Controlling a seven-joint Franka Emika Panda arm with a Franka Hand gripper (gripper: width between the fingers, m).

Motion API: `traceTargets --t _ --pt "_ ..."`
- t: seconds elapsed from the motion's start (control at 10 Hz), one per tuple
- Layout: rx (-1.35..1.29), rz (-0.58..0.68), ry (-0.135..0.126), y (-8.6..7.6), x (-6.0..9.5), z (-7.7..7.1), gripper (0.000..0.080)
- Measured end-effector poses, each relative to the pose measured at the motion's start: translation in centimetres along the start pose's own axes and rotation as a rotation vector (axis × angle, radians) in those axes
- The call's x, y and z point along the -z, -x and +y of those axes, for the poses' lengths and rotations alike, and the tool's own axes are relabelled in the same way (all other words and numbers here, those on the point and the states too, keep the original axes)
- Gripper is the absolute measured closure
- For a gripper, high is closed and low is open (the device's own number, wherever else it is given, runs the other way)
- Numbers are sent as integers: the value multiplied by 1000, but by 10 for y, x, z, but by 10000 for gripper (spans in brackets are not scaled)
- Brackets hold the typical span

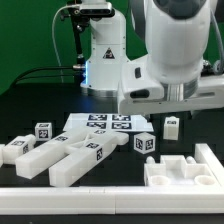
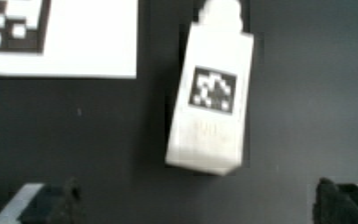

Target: Assemble chair

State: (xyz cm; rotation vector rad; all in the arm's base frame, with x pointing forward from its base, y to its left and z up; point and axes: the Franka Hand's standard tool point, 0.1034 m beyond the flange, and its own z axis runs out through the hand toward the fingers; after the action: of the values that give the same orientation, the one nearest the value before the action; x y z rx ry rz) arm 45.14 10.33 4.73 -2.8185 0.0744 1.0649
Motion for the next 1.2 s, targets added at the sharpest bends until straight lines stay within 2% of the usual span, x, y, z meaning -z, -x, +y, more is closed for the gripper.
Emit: traceTargets --t 0.1,0.2,0.5,0.6,0.7,0.8,1.1,1.2 --pt "-76 -120 9 3 -6 -4 151" --pt "-78 -152 8 -4 -7 -5 151" --pt "-112 -161 2 -5 -11 -6 151" --pt "-165 -187 -13 -2 -22 -6 151" --pt "-208 -213 -39 -3 -31 -7 151" --pt "-221 -229 -48 -4 -39 -2 151" --pt "-223 -228 -48 -5 -39 -3 151" --pt "-285 -277 -85 -2 -49 -6 151"
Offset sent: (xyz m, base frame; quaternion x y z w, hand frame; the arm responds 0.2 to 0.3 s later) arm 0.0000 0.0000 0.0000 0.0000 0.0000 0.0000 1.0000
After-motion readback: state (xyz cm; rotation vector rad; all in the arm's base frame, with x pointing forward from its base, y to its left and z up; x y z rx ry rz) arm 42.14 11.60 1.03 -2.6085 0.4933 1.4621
